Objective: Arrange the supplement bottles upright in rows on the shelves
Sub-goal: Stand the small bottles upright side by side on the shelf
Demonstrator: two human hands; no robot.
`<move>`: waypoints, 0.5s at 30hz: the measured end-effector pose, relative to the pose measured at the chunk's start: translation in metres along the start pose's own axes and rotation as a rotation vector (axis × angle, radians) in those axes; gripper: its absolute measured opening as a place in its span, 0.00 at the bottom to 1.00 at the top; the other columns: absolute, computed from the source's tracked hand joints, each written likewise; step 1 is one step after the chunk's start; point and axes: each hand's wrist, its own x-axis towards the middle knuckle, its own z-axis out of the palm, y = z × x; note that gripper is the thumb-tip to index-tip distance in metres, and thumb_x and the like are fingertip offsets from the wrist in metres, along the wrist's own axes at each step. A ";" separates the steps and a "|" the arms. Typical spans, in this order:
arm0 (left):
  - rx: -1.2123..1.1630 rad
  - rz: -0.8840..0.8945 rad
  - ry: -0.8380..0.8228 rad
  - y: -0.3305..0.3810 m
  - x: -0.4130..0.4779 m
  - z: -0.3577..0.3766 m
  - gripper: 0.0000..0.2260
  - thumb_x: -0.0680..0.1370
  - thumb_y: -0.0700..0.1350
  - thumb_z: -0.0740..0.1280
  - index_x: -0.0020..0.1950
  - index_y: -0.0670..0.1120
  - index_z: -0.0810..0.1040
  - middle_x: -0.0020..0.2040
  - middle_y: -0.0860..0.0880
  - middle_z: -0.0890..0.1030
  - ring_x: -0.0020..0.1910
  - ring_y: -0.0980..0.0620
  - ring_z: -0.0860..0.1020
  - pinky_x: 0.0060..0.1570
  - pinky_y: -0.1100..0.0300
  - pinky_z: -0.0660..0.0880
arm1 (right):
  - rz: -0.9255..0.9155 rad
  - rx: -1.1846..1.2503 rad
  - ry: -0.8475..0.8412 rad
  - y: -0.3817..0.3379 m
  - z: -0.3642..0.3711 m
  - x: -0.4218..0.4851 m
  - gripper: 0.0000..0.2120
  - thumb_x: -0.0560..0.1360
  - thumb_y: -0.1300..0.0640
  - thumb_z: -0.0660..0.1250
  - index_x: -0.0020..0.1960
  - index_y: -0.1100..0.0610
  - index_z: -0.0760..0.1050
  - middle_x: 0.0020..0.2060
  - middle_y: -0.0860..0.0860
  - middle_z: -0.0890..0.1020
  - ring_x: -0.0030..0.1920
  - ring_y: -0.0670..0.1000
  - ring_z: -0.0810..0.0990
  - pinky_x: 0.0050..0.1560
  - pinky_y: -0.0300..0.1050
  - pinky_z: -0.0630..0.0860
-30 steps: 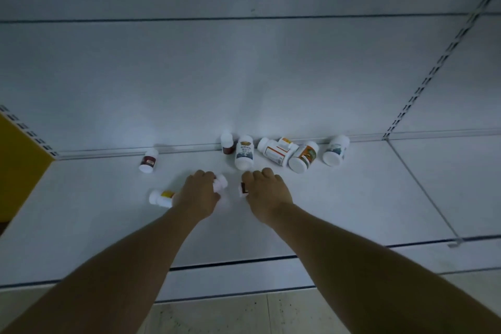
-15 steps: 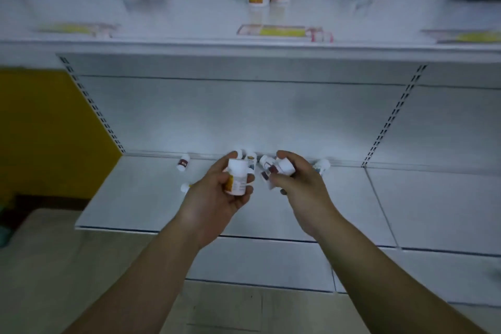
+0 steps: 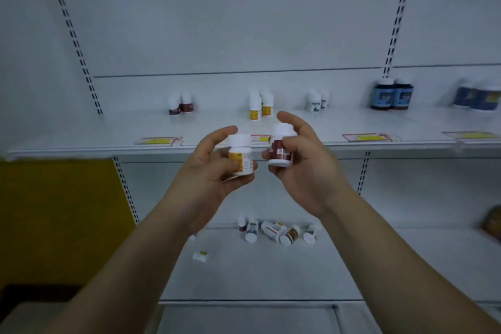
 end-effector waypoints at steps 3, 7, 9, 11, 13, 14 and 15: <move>0.110 0.075 -0.050 0.023 0.007 -0.004 0.20 0.75 0.28 0.61 0.56 0.52 0.76 0.44 0.49 0.84 0.44 0.50 0.82 0.44 0.56 0.80 | -0.041 0.038 0.026 -0.013 0.020 0.012 0.18 0.75 0.69 0.54 0.56 0.52 0.73 0.44 0.57 0.81 0.37 0.53 0.80 0.37 0.44 0.73; 0.192 0.106 -0.068 0.039 0.017 -0.014 0.20 0.73 0.28 0.64 0.54 0.51 0.75 0.42 0.50 0.84 0.44 0.51 0.83 0.44 0.58 0.80 | -0.067 0.045 0.036 -0.014 0.033 0.025 0.18 0.75 0.68 0.54 0.57 0.53 0.74 0.44 0.57 0.83 0.39 0.54 0.81 0.37 0.44 0.76; 0.230 0.099 -0.070 0.043 0.022 -0.022 0.20 0.72 0.28 0.66 0.55 0.51 0.75 0.45 0.49 0.84 0.44 0.50 0.83 0.43 0.59 0.79 | -0.077 0.014 0.048 -0.010 0.035 0.030 0.18 0.74 0.68 0.54 0.58 0.53 0.74 0.45 0.57 0.84 0.40 0.54 0.82 0.38 0.44 0.76; 0.274 0.095 -0.065 0.046 0.029 -0.032 0.20 0.72 0.29 0.67 0.54 0.52 0.75 0.49 0.48 0.82 0.44 0.50 0.83 0.43 0.60 0.79 | -0.085 -0.042 0.081 -0.007 0.035 0.036 0.19 0.74 0.67 0.54 0.58 0.53 0.75 0.45 0.56 0.84 0.41 0.54 0.82 0.40 0.46 0.76; 0.345 0.097 -0.063 0.047 0.039 -0.039 0.20 0.72 0.30 0.67 0.53 0.53 0.75 0.51 0.48 0.80 0.43 0.51 0.83 0.44 0.59 0.79 | -0.092 -0.108 0.135 -0.005 0.035 0.043 0.18 0.74 0.68 0.55 0.55 0.52 0.76 0.44 0.56 0.83 0.40 0.54 0.82 0.41 0.47 0.75; 0.404 0.100 -0.061 0.046 0.045 -0.041 0.19 0.72 0.31 0.68 0.52 0.54 0.74 0.51 0.48 0.79 0.43 0.51 0.82 0.45 0.56 0.80 | -0.096 -0.148 0.160 -0.005 0.033 0.047 0.18 0.74 0.68 0.56 0.55 0.51 0.77 0.43 0.56 0.83 0.40 0.54 0.82 0.42 0.47 0.75; 0.475 0.103 -0.055 0.044 0.052 -0.043 0.19 0.71 0.32 0.69 0.51 0.55 0.73 0.51 0.49 0.78 0.43 0.51 0.81 0.46 0.54 0.79 | -0.097 -0.195 0.178 -0.006 0.031 0.051 0.18 0.74 0.68 0.56 0.54 0.51 0.77 0.43 0.56 0.83 0.40 0.53 0.82 0.41 0.47 0.75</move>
